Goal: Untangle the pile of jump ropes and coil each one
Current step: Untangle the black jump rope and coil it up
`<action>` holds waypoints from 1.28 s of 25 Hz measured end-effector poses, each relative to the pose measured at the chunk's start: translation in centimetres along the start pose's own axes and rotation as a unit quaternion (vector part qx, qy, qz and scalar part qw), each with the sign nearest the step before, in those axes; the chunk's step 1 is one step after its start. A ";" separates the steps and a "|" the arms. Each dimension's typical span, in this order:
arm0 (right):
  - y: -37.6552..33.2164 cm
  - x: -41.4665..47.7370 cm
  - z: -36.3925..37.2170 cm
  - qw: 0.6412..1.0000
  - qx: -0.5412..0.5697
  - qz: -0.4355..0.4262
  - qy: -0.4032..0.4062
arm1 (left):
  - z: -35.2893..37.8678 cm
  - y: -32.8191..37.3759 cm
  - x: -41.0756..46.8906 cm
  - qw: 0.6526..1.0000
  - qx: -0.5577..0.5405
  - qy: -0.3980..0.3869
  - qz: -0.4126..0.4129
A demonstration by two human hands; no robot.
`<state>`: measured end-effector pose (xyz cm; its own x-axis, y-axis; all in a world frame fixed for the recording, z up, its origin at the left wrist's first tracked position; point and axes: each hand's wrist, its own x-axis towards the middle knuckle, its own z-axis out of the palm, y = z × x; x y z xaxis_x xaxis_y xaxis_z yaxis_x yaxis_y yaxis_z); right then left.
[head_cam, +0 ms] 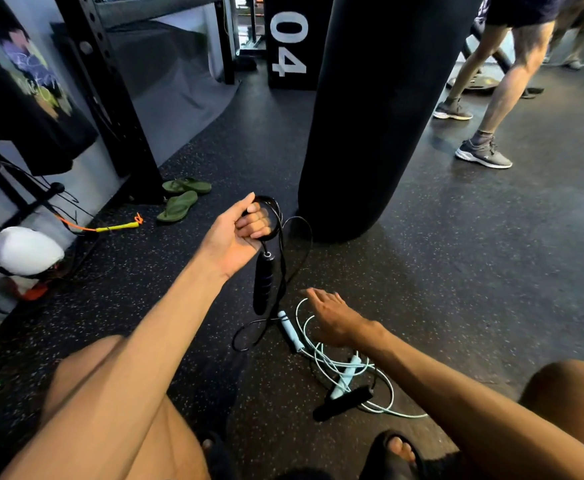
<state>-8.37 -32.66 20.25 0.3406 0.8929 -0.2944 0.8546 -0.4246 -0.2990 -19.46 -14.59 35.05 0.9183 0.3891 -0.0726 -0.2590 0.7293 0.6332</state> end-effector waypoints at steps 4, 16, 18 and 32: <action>-2.5 1.3 -0.1 0.985 0.132 -0.090 0.069 | 0.6 0.5 -0.1 0.999 -0.016 -0.024 0.016; -0.8 -1.2 -2.8 0.914 0.395 0.007 0.089 | -8.6 5.3 1.3 0.914 -0.017 0.357 0.194; 1.4 -1.7 -3.8 0.910 0.391 0.036 0.131 | -9.4 5.6 1.1 0.887 0.012 0.410 0.214; 16.9 -10.5 -2.8 0.756 0.262 0.478 0.362 | -11.9 6.9 -1.6 0.825 0.132 0.516 0.190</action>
<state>3.54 -48.80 20.82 0.9921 -0.0916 -0.0856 -0.1252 -0.7596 -0.6382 -26.25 -3.46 30.33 0.0066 0.9327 -0.3607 -0.2699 0.3490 0.8974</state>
